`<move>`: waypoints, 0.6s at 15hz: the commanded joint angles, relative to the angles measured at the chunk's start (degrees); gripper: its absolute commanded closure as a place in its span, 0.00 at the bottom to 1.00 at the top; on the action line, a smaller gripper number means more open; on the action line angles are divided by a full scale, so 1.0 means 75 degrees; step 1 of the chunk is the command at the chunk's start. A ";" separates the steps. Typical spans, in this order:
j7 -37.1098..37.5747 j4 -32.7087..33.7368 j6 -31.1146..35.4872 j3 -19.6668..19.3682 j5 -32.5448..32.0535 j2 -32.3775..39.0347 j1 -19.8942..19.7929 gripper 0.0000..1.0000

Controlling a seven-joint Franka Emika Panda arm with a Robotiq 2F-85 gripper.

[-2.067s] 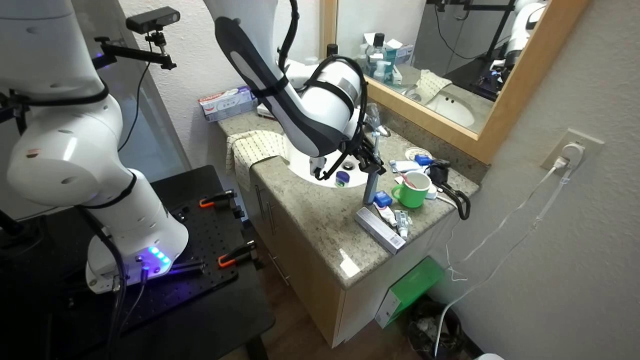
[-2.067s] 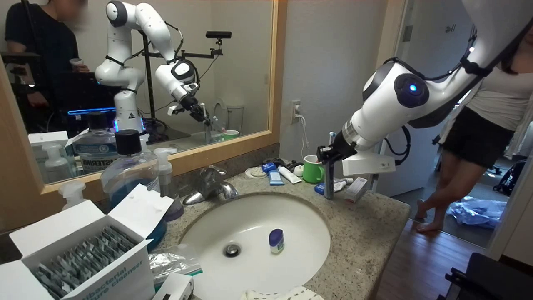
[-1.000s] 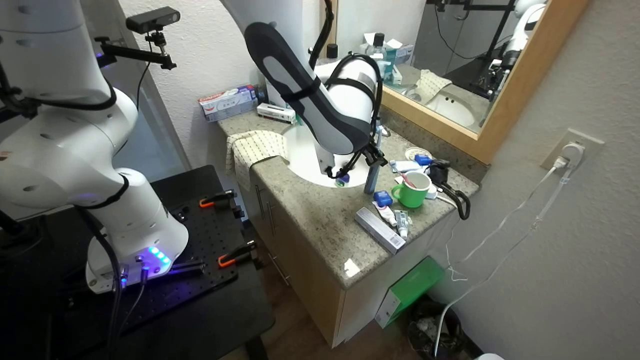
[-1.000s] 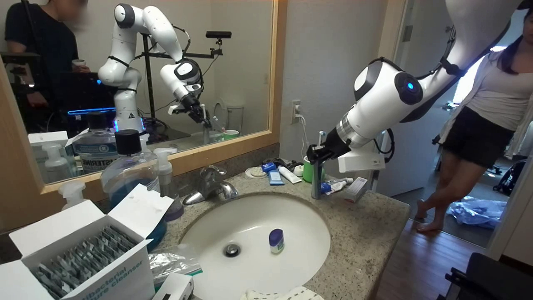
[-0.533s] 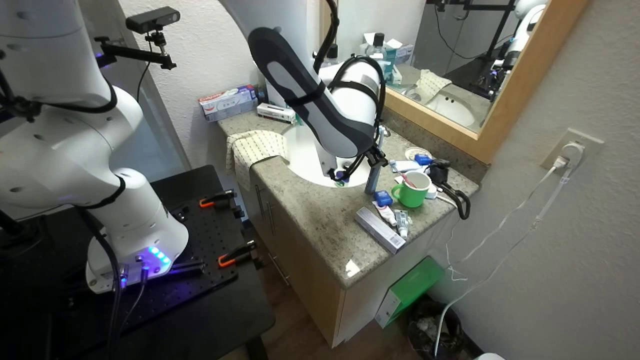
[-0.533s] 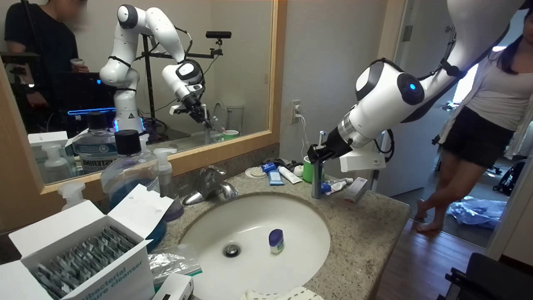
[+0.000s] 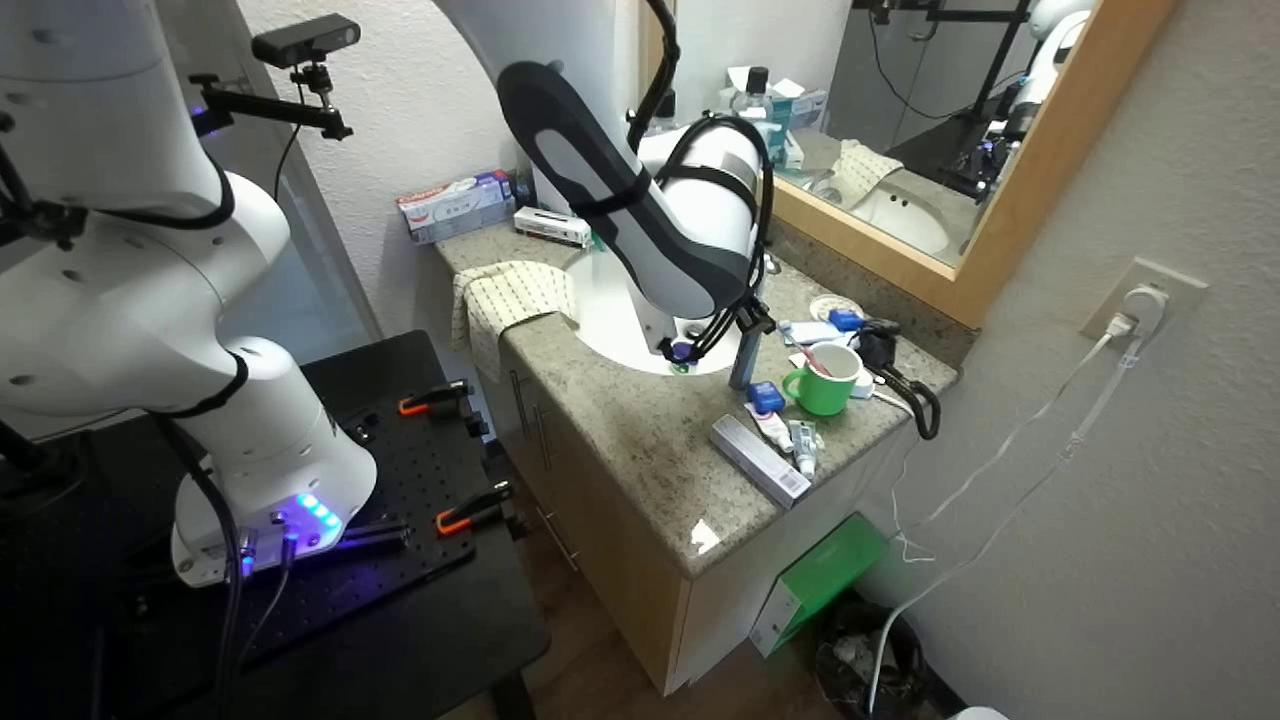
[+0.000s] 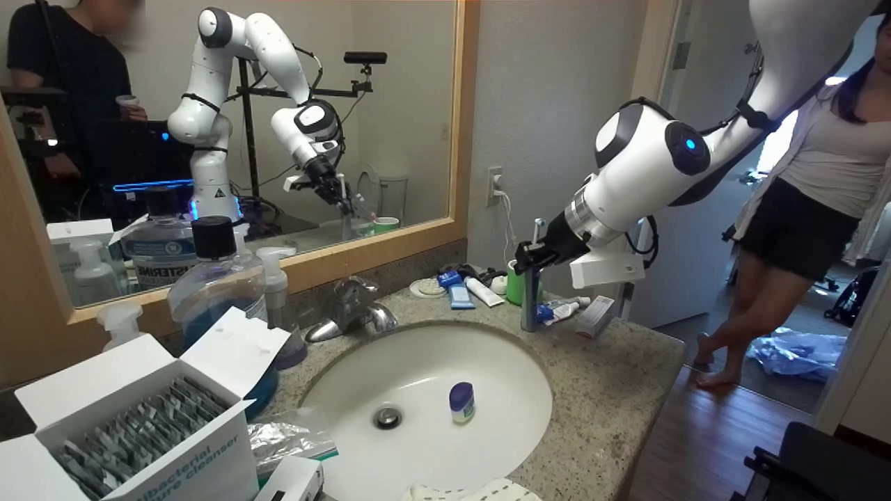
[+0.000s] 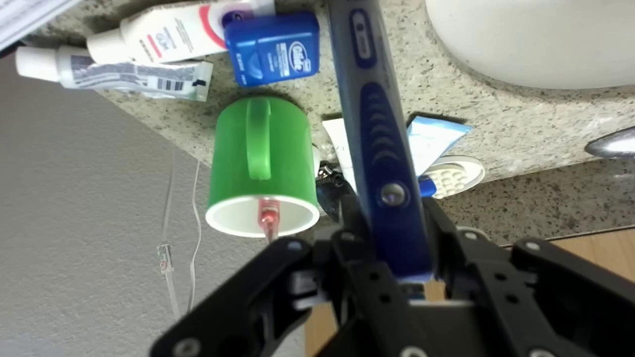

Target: Take the toothbrush out of the mug and place it on the counter

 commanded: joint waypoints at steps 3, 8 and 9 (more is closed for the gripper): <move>-0.0222 -0.0140 -0.0012 0.0452 0.0000 0.0006 -0.0472 0.18; -0.0284 -0.0242 -0.0056 0.0943 0.0000 -0.0051 -0.0936 0.00; -0.0290 -0.0267 -0.0051 0.1073 0.0000 -0.0087 -0.1057 0.00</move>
